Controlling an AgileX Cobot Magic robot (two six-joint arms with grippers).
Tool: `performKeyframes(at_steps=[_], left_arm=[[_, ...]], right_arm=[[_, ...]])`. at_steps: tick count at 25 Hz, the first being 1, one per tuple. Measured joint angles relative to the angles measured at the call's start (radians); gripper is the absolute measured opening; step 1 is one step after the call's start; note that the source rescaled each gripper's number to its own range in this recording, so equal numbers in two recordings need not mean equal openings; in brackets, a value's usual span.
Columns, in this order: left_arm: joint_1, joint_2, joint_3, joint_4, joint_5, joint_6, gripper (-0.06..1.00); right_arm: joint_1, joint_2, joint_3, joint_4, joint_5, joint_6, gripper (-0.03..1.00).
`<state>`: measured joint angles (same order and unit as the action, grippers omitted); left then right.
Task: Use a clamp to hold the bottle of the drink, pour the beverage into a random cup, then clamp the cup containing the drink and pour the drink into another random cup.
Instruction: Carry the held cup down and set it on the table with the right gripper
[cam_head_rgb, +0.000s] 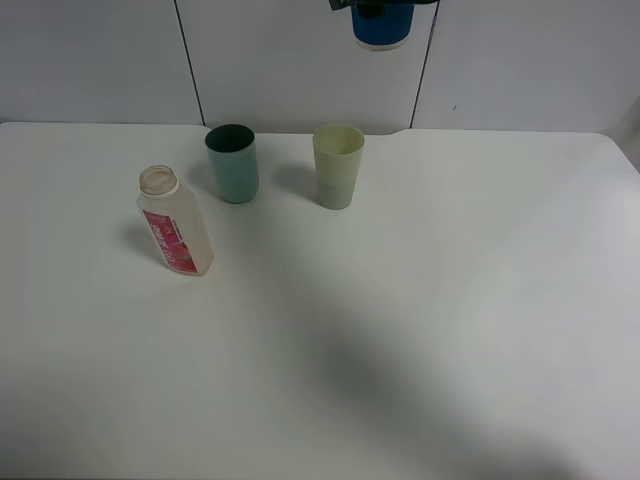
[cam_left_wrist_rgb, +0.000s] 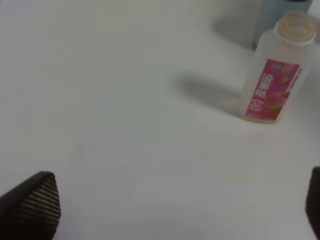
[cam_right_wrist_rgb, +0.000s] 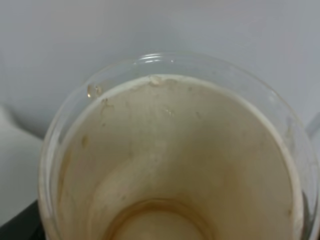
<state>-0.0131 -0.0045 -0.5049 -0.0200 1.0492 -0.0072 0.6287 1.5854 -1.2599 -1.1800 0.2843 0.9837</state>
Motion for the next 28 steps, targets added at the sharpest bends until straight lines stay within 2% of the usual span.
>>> performKeyframes(at_steps=[4, 11, 13, 14, 16, 18, 20, 23, 28], left_arm=[[0.000, 0.000, 0.000, 0.000, 0.000, -0.001, 1.00], [0.000, 0.000, 0.000, 0.000, 0.000, -0.001, 1.00], [0.000, 0.000, 0.000, 0.000, 0.000, -0.001, 1.00], [0.000, 0.000, 0.000, 0.000, 0.000, -0.001, 1.00], [0.000, 0.000, 0.000, 0.000, 0.000, 0.000, 1.00], [0.000, 0.000, 0.000, 0.000, 0.000, 0.000, 1.00], [0.000, 0.000, 0.000, 0.000, 0.000, 0.000, 1.00], [0.000, 0.000, 0.000, 0.000, 0.000, 0.000, 1.00], [0.000, 0.000, 0.000, 0.000, 0.000, 0.000, 1.00]], right_arm=[[0.025, -0.036, 0.000, 0.321, -0.091, -0.303, 0.00], [0.058, -0.038, 0.002, 1.011, -0.124, -0.998, 0.00], [0.068, -0.038, 0.024, 1.161, -0.153, -1.169, 0.00], [0.068, -0.038, 0.024, 1.161, -0.153, -1.169, 0.00], [0.081, -0.038, 0.061, 1.256, -0.193, -1.265, 0.00], [0.091, -0.038, 0.136, 1.317, -0.272, -1.323, 0.00], [0.094, -0.038, 0.202, 1.330, -0.338, -1.331, 0.00], [0.094, -0.038, 0.346, 1.340, -0.490, -1.331, 0.00], [0.094, -0.027, 0.469, 1.307, -0.627, -1.322, 0.00]])
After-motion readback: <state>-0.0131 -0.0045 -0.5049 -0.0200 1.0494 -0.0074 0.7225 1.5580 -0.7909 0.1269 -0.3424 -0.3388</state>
